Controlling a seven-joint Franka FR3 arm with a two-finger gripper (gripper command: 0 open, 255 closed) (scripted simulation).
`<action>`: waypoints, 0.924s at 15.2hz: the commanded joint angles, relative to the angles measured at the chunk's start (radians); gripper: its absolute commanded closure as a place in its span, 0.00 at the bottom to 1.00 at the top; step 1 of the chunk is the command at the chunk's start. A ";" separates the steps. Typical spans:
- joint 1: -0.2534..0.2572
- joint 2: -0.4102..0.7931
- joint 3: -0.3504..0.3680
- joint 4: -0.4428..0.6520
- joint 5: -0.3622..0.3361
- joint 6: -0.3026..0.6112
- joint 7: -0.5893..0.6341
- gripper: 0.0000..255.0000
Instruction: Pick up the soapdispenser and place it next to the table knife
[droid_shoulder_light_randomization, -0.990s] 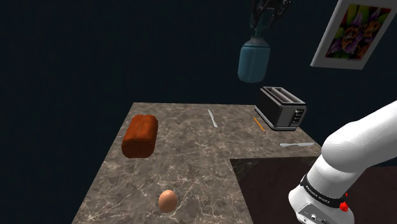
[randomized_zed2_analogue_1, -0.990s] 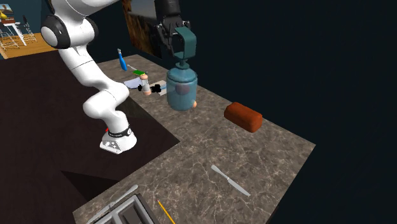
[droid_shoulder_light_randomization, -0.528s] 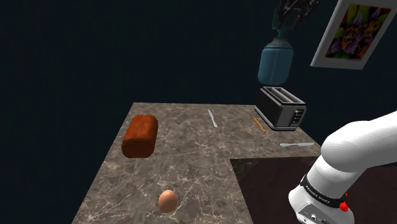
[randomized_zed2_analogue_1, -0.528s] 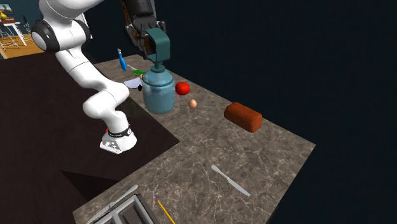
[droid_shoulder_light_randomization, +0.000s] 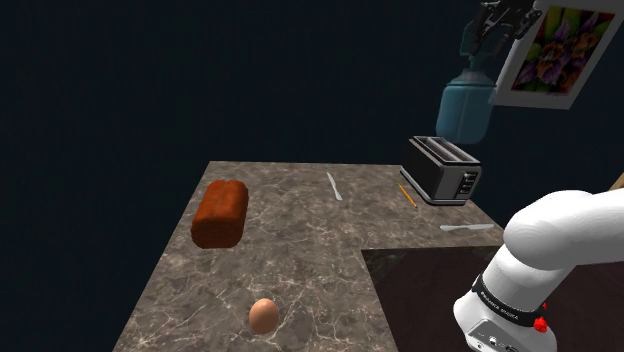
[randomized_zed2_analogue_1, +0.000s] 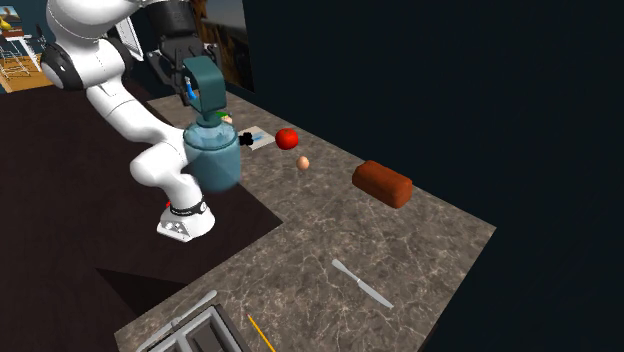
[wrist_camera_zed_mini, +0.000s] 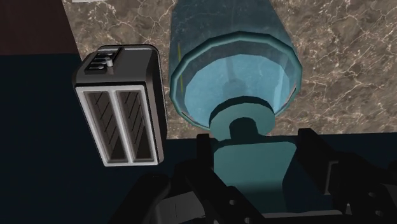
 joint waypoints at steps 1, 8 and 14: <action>-0.001 -0.022 -0.004 -0.043 -0.003 0.022 0.000 1.00; -0.004 -0.082 -0.009 -0.180 -0.010 0.100 0.010 1.00; -0.007 -0.127 -0.014 -0.291 -0.017 0.164 0.018 1.00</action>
